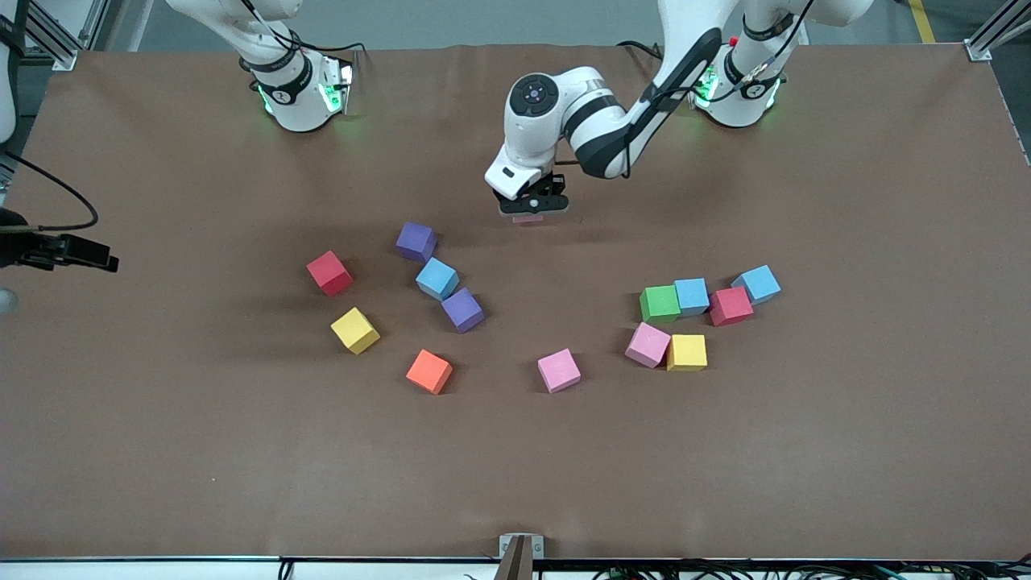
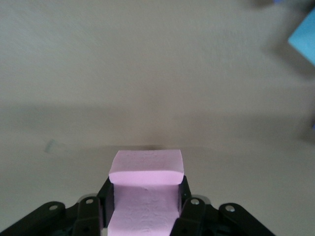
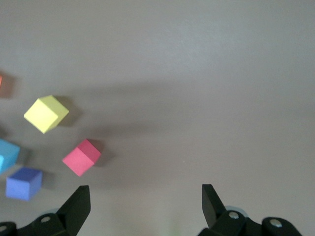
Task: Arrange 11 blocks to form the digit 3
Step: 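Carry the pink cube with the left gripper toward the table middle, then place the pink cube with the left gripper while the right gripper reaches purple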
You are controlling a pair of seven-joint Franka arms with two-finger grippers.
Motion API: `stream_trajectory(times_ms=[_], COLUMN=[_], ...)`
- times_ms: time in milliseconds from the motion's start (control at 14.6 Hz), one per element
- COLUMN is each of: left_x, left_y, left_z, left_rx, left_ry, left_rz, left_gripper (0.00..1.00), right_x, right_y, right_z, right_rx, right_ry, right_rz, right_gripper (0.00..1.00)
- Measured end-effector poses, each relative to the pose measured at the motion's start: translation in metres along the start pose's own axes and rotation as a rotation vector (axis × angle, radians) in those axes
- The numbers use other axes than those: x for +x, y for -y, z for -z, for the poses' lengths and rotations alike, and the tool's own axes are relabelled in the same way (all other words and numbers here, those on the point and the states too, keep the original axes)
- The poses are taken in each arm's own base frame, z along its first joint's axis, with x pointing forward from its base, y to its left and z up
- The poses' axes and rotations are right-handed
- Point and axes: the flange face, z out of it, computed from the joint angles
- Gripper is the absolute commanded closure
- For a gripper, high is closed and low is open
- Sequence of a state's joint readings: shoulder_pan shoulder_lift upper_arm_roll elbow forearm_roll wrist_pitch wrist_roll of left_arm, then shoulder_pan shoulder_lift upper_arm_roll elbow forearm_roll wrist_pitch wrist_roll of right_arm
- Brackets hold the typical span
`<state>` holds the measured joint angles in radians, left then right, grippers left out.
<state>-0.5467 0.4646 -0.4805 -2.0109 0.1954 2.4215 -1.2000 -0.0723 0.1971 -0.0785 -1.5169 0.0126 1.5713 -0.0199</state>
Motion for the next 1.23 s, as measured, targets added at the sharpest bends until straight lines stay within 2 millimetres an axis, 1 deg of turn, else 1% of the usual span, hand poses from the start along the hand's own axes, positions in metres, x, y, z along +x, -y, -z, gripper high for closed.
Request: stream_trajectory(times_ms=[68, 137, 274, 342, 479, 616, 685, 753, 822, 890, 959, 1095, 1232], left_x=[-0.004, -0.007, -0.012, -0.013, -0.014, -0.013, -0.013, -0.013, -0.014, -0.014, -0.015, -0.013, -0.004], left_y=[-0.003, -0.005, -0.007, -0.008, -0.008, -0.008, -0.008, -0.009, -0.009, -0.01, -0.011, -0.013, -0.015], left_z=[-0.006, -0.011, -0.021, -0.024, -0.029, -0.031, -0.031, -0.031, -0.031, -0.03, -0.03, -0.027, -0.018], left_rx=[-0.003, -0.004, 0.001, 0.005, 0.013, 0.018, 0.019, 0.018, 0.017, 0.017, 0.016, 0.01, 0.006], left_ry=[0.006, 0.01, 0.003, -0.004, -0.012, -0.019, -0.021, -0.021, -0.022, -0.022, -0.023, -0.026, -0.037], left_rz=[-0.007, -0.013, -0.044, -0.061, -0.08, -0.093, -0.095, -0.095, -0.096, -0.098, -0.099, -0.098, -0.086], left_gripper=[0.66, 0.66, 0.66, 0.66, 0.65, 0.63, 0.57, 0.39, 0.13, 0.02, 0.0, 0.0, 0.0], right_x=[0.0, 0.0, -0.001, -0.001, -0.002, -0.004, -0.005, -0.007, -0.011, -0.016, -0.025, -0.048, -0.073], right_y=[0.006, 0.018, 0.052, 0.068, 0.094, 0.11, 0.116, 0.123, 0.132, 0.144, 0.159, 0.194, 0.228], right_z=[-0.002, -0.004, -0.015, -0.024, -0.047, -0.069, -0.08, -0.093, -0.105, -0.118, -0.129, -0.147, -0.161], right_rx=[0.001, 0.001, -0.008, -0.012, -0.022, -0.029, -0.031, -0.035, -0.039, -0.043, -0.042, -0.016, -0.004], right_ry=[0.003, 0.008, 0.018, 0.017, 0.027, 0.03, 0.03, 0.034, 0.038, 0.038, 0.034, 0.022, 0.021], right_rz=[-0.061, -0.106, -0.151, -0.177, -0.229, -0.265, -0.276, -0.283, -0.284, -0.28, -0.272, -0.26, -0.22], right_gripper=[0.0, 0.0, 0.0, 0.0, 0.0, 0.0, 0.0, 0.0, 0.0, 0.0, 0.0, 0.0, 0.0])
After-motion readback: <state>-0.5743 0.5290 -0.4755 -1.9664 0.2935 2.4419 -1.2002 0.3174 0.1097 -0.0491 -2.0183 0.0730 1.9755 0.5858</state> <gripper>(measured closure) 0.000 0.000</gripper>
